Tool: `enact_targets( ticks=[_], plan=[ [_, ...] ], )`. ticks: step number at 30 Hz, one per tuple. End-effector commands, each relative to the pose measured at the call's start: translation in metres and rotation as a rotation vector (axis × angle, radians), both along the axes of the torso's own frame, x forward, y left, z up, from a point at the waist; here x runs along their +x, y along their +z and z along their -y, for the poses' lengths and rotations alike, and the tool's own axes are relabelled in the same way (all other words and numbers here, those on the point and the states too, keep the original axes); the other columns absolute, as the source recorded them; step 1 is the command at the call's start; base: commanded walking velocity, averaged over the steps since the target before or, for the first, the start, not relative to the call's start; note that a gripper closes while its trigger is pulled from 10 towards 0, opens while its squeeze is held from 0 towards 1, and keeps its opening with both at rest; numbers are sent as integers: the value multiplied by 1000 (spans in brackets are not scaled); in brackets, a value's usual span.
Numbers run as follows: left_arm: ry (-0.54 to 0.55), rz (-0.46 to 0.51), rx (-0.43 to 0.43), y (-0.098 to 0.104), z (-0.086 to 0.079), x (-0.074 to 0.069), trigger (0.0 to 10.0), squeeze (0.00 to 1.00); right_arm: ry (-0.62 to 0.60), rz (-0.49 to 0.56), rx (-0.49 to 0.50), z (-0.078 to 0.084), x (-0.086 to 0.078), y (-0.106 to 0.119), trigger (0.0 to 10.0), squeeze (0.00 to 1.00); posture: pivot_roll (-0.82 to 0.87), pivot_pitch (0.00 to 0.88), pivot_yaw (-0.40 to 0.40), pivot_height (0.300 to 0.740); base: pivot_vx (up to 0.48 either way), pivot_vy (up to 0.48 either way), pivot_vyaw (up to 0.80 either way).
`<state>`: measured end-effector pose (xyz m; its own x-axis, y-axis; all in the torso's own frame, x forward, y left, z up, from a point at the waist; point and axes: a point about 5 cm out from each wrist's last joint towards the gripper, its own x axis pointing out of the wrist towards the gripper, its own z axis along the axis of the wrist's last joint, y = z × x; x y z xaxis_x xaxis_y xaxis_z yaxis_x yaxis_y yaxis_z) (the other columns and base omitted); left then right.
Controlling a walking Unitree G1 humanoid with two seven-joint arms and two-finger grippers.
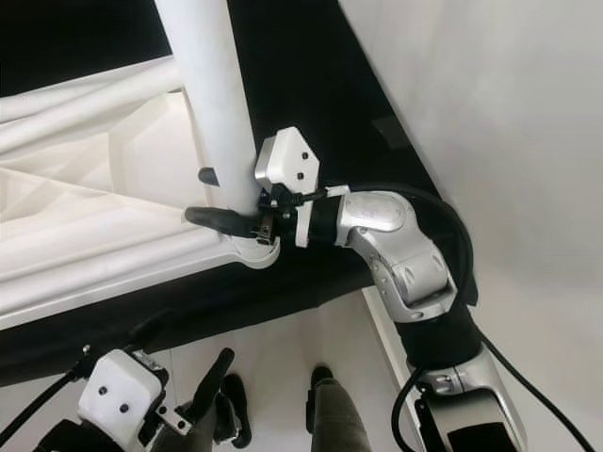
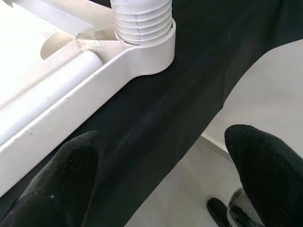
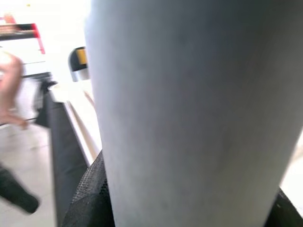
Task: Building children table
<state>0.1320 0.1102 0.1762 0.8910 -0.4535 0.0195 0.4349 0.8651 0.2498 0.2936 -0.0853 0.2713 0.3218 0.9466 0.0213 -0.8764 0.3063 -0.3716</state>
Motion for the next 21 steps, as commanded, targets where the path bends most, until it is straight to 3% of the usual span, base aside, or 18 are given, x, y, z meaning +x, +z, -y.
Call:
enact_targets(
  ticks=[1, 6, 7, 9, 11, 16, 21],
  plan=[
    [6, -19, 2, -5, -1, -2, 10000, 0, -226, -187, -117, 11, 12, -53, 10000, 0, 33, 443, 61, 740, 0, 0, 0],
    [7, -19, 3, -5, -1, -2, 10000, 0, -267, -181, -142, 11, 10, -58, 10000, 0, 33, 443, 61, 740, 0, 0, 0],
    [7, -19, 5, -5, -2, -2, 10000, 0, -378, -180, -188, 13, 13, -65, 10000, 0, 32, 443, 64, 740, 0, 0, 0],
    [6, -18, 7, -5, -2, -1, 10000, 0, -758, -181, -193, 30, 25, -71, 10000, 0, 30, 441, 66, 740, 0, 0, 0],
    [4, -18, 9, -5, -2, 0, 10000, 0, -897, -230, -145, 34, 25, -73, 10000, 0, 28, 437, 65, 740, 0, 0, 0],
    [6, -16, 12, -6, -3, 1, 10000, 0, -987, -267, -64, 34, 26, -72, 10000, 0, 32, 432, 66, 740, 0, 0, 0],
    [7, -14, 14, -6, -3, 1, 10000, 0, -992, -278, -29, 28, 25, -72, 10000, 0, 34, 433, 69, 740, 0, 0, 0]
  ],
)
